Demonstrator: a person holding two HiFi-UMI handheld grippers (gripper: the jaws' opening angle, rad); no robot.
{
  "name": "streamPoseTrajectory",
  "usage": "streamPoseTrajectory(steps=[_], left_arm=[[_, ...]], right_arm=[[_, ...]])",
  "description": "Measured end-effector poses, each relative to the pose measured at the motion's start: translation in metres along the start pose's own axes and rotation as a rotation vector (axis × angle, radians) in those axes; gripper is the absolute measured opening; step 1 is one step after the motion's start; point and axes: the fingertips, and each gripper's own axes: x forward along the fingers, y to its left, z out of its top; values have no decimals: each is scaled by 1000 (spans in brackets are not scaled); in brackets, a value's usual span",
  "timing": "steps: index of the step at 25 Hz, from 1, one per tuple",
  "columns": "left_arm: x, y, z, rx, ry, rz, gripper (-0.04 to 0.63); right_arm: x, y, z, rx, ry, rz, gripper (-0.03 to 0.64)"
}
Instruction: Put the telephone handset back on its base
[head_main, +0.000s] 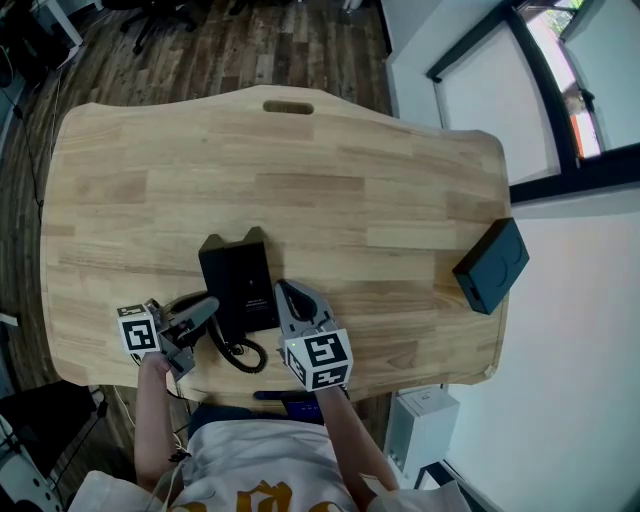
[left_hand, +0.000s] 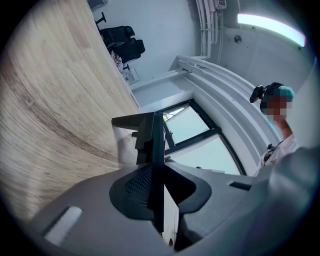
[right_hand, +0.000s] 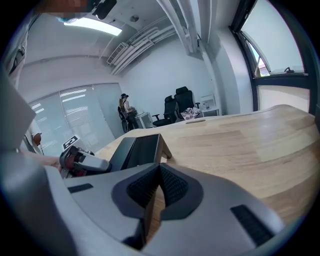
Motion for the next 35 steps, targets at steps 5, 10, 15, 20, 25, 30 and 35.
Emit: streamPoseTrajectory(steps=[5, 10, 15, 20, 25, 30, 35], left_arm=[[1, 5, 0, 36, 6, 35, 69], [1, 6, -1, 68, 18, 58, 69], [2, 6, -1, 80, 13, 72, 71], [2, 10, -2, 80, 3, 93, 71], [-1, 12, 0, 63, -22, 120, 72], [-1, 13, 0, 66, -43, 142, 83], [-2, 15, 0, 85, -75, 180, 84]], right_arm=[[2, -1, -1, 9, 4, 0, 6], [3, 1, -1, 13, 5, 5, 6], [3, 1, -2, 11, 7, 6, 6], [2, 1, -2, 12, 4, 5, 6], [1, 4, -1, 12, -1, 3, 6], [1, 9, 1, 0, -6, 7, 6], [0, 11, 8, -10, -19, -4, 6]])
